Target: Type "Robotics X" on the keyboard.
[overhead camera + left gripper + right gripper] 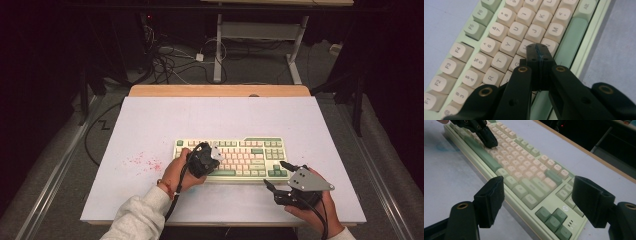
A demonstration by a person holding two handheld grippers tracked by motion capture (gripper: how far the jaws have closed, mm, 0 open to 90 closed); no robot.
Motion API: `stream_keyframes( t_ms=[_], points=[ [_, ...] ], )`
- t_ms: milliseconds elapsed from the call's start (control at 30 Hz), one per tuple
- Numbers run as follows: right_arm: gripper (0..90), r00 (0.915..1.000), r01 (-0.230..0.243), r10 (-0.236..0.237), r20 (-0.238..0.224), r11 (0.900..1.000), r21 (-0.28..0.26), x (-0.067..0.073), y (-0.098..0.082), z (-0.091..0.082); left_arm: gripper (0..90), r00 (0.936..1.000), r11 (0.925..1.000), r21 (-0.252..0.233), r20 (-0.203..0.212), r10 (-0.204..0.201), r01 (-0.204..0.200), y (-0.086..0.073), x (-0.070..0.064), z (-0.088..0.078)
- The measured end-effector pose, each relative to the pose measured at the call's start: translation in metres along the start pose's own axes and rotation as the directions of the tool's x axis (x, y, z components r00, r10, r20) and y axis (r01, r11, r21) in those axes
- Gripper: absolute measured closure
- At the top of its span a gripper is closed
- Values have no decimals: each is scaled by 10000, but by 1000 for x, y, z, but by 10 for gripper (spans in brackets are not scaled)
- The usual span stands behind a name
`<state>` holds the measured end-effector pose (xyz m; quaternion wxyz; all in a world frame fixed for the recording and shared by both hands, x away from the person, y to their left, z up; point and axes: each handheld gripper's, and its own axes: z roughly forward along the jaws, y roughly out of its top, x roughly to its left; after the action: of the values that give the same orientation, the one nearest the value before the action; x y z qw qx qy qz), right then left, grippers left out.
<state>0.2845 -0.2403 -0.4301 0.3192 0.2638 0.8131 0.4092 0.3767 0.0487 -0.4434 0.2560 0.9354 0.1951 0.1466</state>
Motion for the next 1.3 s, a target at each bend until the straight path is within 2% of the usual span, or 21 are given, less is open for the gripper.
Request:
stream_keyframes(
  t_ms=[100, 267, 400, 533, 633, 700, 800, 867, 1000, 1133, 1167, 1300],
  points=[
    [268, 10000, 19, -19, -32, 10000, 19, 0, 0, 0, 874, 9996, 9997, -75, -194, 225, -227, 1, -3, -4],
    [268, 10000, -65, 65, 36, 10000, -18, -1, 0, 0, 854, 9989, 9960, -894, -460, -91, 49, -2, 3, -19],
    [268, 9999, -138, 138, 20, 9999, 38, -3, -1, 0, 811, 9977, 9896, -1437, -670, -86, -11, -7, 4, -32],
    [269, 9998, -169, 169, 42, 9999, 17, -4, -1, 0, 706, 9957, 9822, -1877, -914, -145, -29, -15, 7, -42],
    [284, 9991, -361, 364, 226, 9993, -136, -6, -2, -1, 607, 9942, 9755, -2202, -1042, -281, 45, -21, 10, -46],
    [284, 9989, -383, 387, 278, 9992, -144, -8, -2, -1, 535, 9913, 9722, -2338, -1260, -393, 88, -25, 10, -49],
    [284, 9990, -388, 390, 228, 9992, -82, -8, -3, 0, 456, 9901, 9674, -2533, -1365, -313, -43, -31, 10, -52],
    [284, 9991, -369, 370, 191, 9993, -96, -7, -2, 0, 390, 9861, 9664, -2565, -1641, -272, -160, -35, 8, -54],
    [284, 9992, -378, 379, 154, 9993, -50, -7, -2, 1, 268, 9844, 9569, -2905, -1685, -506, -5, -45, 9, -58],
    [284, 9992, -379, 379, 152, 9993, -44, -7, -2, 1, 208, 9796, 9508, -3099, -1908, -633, 11, -55, 8, -60],
    [284, 9992, -380, 381, 138, 9993, -56, -7, -2, 1, 204, 9763, 9506, -3104, -2060, -665, -7, -57, 8, -61],
    [303, 9990, -426, 427, 121, 9991, -40, -7, -2, 2, 202, 9717, 9469, -3214, -2204, -853, 102, -70, 7, -65]
  ],
)
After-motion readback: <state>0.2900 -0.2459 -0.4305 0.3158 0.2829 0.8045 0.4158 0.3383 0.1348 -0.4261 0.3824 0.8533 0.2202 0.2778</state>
